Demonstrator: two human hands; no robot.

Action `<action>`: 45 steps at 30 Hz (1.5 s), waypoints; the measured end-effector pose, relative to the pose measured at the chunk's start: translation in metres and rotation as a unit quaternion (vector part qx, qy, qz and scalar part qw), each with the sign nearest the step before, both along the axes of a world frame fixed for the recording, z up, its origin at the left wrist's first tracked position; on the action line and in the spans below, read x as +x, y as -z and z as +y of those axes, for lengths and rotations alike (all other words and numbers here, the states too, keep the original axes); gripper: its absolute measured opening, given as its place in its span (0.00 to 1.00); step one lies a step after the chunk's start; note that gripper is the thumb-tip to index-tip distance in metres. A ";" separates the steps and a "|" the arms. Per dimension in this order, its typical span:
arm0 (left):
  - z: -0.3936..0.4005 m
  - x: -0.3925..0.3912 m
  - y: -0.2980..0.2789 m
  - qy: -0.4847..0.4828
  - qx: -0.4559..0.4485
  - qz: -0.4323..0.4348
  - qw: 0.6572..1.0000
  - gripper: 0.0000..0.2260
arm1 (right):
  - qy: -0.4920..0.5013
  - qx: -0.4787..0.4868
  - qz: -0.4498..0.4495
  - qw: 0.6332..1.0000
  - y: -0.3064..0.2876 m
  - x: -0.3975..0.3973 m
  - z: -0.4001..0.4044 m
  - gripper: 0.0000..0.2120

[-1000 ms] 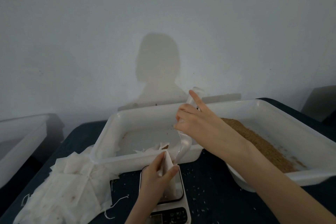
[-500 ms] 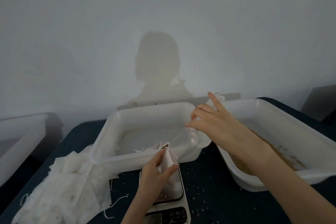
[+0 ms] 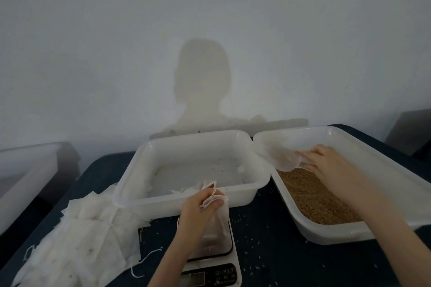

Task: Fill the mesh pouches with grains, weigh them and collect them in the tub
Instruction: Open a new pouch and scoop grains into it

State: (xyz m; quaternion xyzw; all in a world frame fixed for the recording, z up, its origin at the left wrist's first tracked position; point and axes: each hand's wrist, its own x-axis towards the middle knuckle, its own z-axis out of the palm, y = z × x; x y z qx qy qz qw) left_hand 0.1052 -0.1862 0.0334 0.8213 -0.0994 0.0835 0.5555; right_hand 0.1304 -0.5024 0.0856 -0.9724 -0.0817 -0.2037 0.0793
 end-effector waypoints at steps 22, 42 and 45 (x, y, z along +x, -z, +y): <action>0.087 -0.016 0.055 -0.051 -0.036 0.002 0.998 0.16 | -0.021 0.113 -0.055 0.992 0.021 -0.032 0.088 0.06; 0.097 -0.014 0.084 -0.221 -0.049 0.072 0.971 0.13 | -0.009 0.269 0.062 0.961 0.139 -0.019 0.149 0.09; 0.097 -0.014 0.085 -0.228 -0.060 0.078 0.969 0.13 | -0.010 0.293 0.079 0.953 0.139 -0.018 0.148 0.12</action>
